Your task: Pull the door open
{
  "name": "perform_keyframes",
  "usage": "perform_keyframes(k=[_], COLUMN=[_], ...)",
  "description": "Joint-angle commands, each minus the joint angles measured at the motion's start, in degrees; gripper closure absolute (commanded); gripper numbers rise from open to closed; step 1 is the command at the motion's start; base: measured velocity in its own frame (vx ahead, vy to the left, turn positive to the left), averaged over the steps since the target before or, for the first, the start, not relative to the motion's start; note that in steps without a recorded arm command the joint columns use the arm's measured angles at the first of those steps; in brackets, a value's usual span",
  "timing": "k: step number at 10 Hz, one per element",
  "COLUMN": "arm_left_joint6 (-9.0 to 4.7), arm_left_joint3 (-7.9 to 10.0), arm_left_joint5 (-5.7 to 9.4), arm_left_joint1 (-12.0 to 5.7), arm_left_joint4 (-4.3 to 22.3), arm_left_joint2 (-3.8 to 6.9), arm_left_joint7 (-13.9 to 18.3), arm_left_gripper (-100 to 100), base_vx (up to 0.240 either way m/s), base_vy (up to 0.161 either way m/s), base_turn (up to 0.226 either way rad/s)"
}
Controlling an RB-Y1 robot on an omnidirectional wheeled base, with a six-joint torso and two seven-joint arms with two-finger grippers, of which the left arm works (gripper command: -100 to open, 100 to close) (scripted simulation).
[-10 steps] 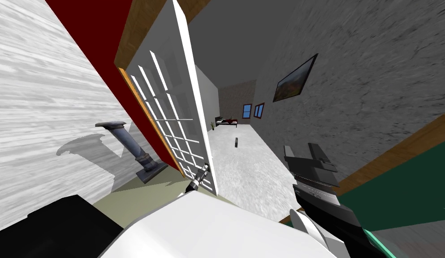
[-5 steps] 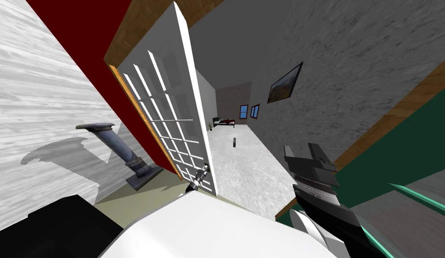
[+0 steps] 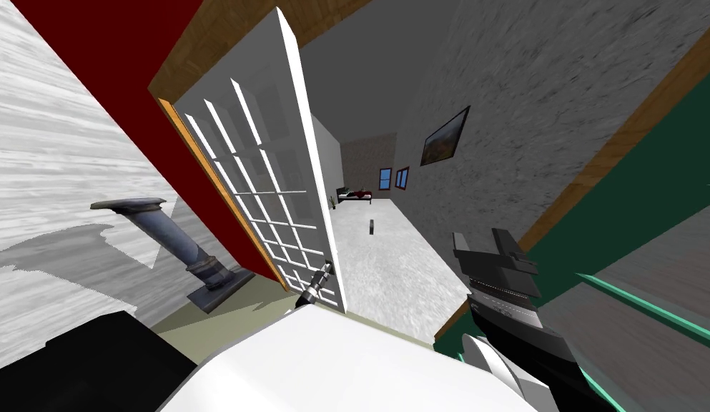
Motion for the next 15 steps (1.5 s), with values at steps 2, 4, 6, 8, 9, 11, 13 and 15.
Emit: perform_keyframes(k=[2,4,6,8,9,11,13,15], arm_left_joint6=[0.25,0.34,0.51,0.59,0.68,0.78,0.87,0.97], arm_left_joint3=[-0.12,-0.32,-0.74,-0.95,-1.18,-1.42,-1.66,-1.9], arm_left_joint5=[1.37,2.3,4.17,5.1,6.17,7.26,8.35,9.43], arm_left_joint1=[-0.3,-0.29,-0.27,-0.26,-0.25,-0.24,-0.23,-0.22], arm_left_joint4=[-0.6,-0.6,-0.7,-0.8,-0.9,-0.9,-1.0,-1.1], arm_left_joint2=[0.15,0.19,0.27,0.31,0.35,0.4,0.44,0.49], arm_left_joint7=[3.5,5.6,9.3,12.1,13.7,16.6,19.2,21.5], arm_left_gripper=[100,100,100,100,100,100,100,100], base_vx=[-0.034,-0.023,-0.037,-0.029,-0.042,-0.038,-0.032,-0.047], base_vy=[0.019,0.007,0.004,0.01,0.008,0.01,0.009,0.009], base_turn=[-0.107,-0.063,-0.119,-0.063,-0.141,-0.082,-0.069,-0.117])
